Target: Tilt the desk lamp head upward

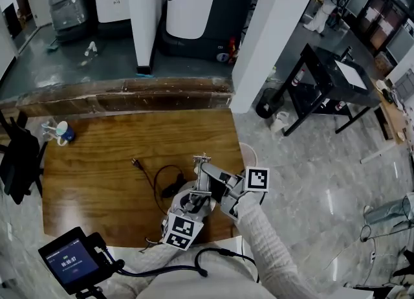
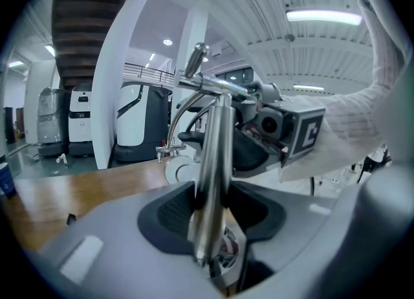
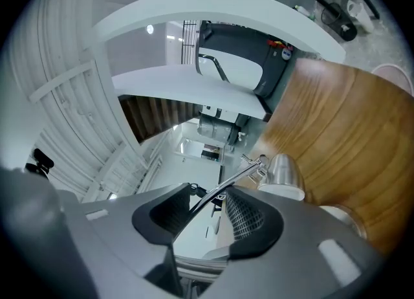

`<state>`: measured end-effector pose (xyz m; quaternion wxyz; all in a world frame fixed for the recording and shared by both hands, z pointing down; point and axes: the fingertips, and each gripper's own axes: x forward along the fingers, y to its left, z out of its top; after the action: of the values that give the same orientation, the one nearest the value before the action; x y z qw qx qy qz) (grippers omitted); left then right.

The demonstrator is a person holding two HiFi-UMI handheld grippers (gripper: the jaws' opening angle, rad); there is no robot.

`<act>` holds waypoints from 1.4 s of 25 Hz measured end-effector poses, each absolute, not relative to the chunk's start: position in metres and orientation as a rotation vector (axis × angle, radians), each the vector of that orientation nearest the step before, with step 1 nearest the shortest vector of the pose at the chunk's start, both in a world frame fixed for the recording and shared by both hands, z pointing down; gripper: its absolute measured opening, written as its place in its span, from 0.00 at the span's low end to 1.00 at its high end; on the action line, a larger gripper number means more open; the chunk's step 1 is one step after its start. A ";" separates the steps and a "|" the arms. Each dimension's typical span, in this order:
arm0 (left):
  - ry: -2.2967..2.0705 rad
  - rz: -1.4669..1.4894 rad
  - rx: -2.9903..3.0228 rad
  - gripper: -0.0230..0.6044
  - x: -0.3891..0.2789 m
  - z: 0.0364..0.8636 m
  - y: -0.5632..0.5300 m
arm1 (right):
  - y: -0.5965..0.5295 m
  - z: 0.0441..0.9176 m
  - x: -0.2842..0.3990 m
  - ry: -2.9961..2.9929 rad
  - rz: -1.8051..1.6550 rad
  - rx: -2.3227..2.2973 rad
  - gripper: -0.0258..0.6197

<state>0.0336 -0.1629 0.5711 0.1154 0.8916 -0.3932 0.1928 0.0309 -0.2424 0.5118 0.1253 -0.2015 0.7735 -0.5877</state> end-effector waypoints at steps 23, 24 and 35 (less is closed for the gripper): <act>-1.120 0.531 2.532 0.30 0.039 0.575 -0.170 | -0.224 0.411 0.025 2.963 -0.459 -0.780 0.26; -1.120 0.529 2.528 0.31 0.039 0.575 -0.170 | -0.220 0.407 0.024 2.974 -0.374 -0.791 0.27; -1.111 0.507 2.502 0.32 0.036 0.577 -0.173 | -0.181 0.371 0.013 2.903 0.480 -0.907 0.30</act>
<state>0.0357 -0.1725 0.5774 0.1778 0.8844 -0.3925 0.1794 0.0130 -0.1807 0.3714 0.0314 -0.2945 0.9424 0.1557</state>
